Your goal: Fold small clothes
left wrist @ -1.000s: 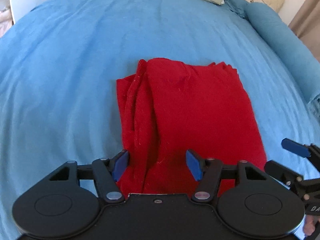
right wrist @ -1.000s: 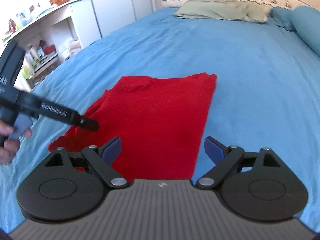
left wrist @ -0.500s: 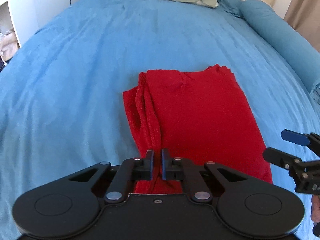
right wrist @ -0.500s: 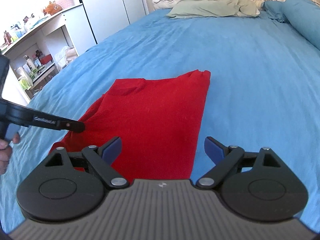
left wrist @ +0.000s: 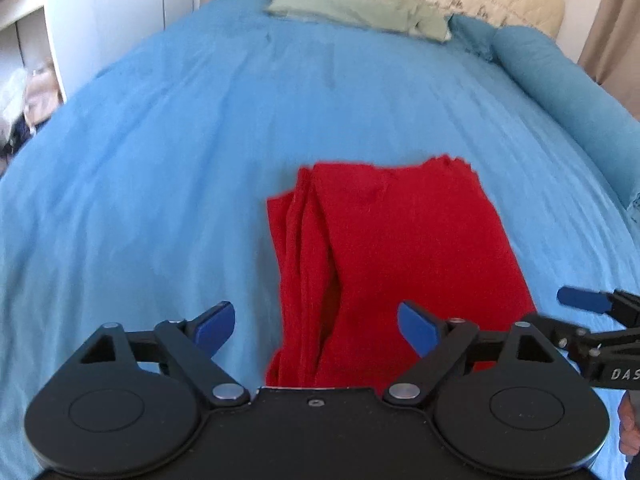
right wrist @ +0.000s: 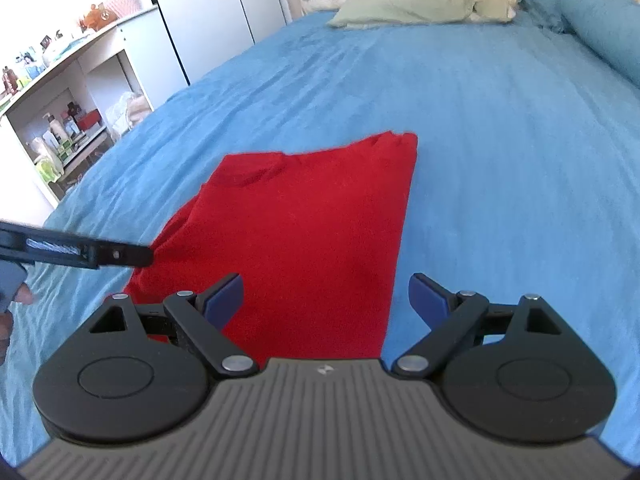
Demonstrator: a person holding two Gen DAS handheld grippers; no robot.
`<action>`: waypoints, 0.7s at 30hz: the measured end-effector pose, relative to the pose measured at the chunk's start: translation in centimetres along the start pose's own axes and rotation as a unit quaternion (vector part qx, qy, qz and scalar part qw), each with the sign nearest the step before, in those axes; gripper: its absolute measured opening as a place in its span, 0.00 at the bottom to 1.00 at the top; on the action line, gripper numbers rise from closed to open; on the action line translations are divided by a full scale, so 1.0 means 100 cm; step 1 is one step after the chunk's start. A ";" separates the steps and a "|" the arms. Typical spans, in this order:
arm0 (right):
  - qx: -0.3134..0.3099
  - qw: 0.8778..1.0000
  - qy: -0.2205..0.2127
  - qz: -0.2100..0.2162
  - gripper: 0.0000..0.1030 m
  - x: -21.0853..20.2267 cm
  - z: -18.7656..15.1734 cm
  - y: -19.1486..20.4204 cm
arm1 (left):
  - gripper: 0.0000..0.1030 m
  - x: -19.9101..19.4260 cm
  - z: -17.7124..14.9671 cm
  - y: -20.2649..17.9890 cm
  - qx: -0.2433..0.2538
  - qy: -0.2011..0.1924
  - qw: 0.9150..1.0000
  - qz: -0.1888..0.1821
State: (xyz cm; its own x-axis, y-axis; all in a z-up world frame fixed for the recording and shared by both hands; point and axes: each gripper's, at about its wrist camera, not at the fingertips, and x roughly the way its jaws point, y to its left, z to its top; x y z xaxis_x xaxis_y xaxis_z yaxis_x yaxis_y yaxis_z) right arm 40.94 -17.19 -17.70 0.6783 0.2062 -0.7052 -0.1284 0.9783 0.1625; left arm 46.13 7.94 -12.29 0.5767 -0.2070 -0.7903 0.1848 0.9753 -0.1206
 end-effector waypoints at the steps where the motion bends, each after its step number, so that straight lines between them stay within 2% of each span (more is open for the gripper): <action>1: 0.001 1.000 0.006 -0.001 1.00 0.002 0.000 0.000 | 0.89 0.003 0.003 0.001 0.000 0.004 1.000 -0.004; 6: 0.043 0.998 0.028 0.025 1.00 0.012 0.014 -0.014 | 0.90 0.027 0.027 0.013 -0.017 0.014 0.999 -0.032; 11: 0.097 0.992 0.065 0.046 1.00 0.036 0.035 -0.037 | 0.90 0.064 0.039 0.027 -0.059 0.066 0.993 -0.074; 13: 0.115 0.989 0.076 0.054 1.00 0.048 0.039 -0.045 | 0.90 0.076 0.038 0.031 -0.075 0.091 0.989 -0.093; 16: 0.144 0.983 0.080 0.076 1.00 0.062 0.040 -0.055 | 0.87 0.084 0.031 0.033 -0.082 0.107 0.986 -0.103; 18: 0.159 0.980 0.084 0.079 1.00 0.070 0.039 -0.057 | 0.78 0.083 0.025 0.033 -0.085 0.110 0.984 -0.113; 20: 0.167 0.978 0.095 0.084 0.85 0.080 0.035 -0.057 | 0.68 0.081 0.019 0.030 -0.080 0.107 0.985 -0.113; 21: 0.168 0.977 0.101 0.079 0.84 0.085 0.034 -0.056 | 0.57 0.080 0.018 0.028 -0.077 0.104 0.985 -0.111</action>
State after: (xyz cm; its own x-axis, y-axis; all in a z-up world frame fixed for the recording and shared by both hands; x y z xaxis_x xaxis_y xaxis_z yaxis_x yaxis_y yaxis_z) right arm 49.87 -20.96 -22.26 0.5078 0.3863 -0.7700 0.0480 0.8798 0.4730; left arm 52.64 8.89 -17.85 0.3573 -0.4130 -0.8377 0.1556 0.9107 -0.3826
